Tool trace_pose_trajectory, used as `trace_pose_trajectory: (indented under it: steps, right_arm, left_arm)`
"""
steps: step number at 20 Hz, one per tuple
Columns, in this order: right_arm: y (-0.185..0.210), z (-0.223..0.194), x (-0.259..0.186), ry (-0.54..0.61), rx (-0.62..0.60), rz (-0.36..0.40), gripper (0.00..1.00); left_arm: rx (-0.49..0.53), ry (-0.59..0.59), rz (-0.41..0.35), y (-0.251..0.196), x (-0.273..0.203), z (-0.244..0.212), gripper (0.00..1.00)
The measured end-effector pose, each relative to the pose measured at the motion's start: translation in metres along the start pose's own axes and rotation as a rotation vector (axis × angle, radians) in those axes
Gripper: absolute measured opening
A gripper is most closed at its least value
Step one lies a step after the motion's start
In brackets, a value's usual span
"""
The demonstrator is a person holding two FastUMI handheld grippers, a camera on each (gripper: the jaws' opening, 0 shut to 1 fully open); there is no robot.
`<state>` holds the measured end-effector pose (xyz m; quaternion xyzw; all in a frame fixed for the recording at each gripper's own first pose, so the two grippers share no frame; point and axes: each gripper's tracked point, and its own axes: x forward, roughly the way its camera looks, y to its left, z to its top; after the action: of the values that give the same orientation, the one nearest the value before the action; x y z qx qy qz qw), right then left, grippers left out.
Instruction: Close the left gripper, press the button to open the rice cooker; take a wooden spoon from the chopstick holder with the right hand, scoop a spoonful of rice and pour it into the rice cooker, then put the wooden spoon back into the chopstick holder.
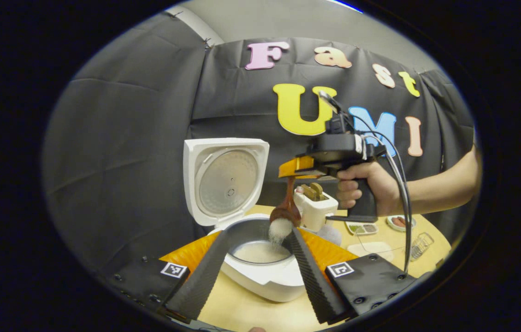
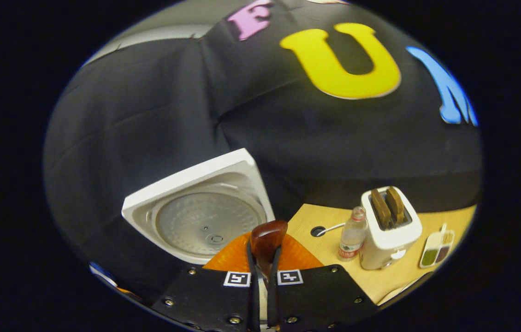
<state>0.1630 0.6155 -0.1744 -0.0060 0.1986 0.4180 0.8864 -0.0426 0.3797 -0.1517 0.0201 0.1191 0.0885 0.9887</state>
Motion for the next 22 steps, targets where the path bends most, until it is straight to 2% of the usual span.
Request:
trace_pose_trajectory:
  steps: [2,4,5,8,10,13,17,22]
  right_arm:
    - [0.016,0.004,-0.002,-0.010,-0.186,0.018,0.07]
    - [0.036,0.013,-0.011,-0.041,-0.301,0.062,0.07]
    - [0.046,0.015,-0.012,-0.056,-0.327,0.084,0.07]
    - [0.052,0.024,-0.017,-0.085,-0.322,0.103,0.07]
    - [0.045,0.025,-0.017,-0.088,-0.210,0.120,0.07]
    - [0.019,0.027,-0.019,-0.087,0.117,0.145,0.07]
    - [-0.022,0.033,-0.033,-0.098,0.465,0.149,0.07]
    - [-0.081,0.039,-0.071,-0.142,0.772,0.136,0.07]
  left_arm:
    - [-0.001,-0.006,0.013,0.003,-0.003,0.000,1.00]
    - [-0.010,-0.002,0.026,0.004,-0.006,-0.002,1.00]
    - [-0.012,-0.001,0.032,0.006,-0.006,-0.003,0.95]
    - [-0.014,-0.004,0.046,0.006,-0.009,-0.003,0.95]
    - [-0.009,-0.006,0.045,0.004,-0.011,-0.003,0.95]
    - [-0.006,-0.015,0.025,-0.007,-0.013,0.002,0.95]
    - [-0.004,-0.018,-0.011,-0.024,-0.008,0.007,0.95]
    - [0.008,-0.021,-0.064,-0.055,-0.007,0.013,0.95]
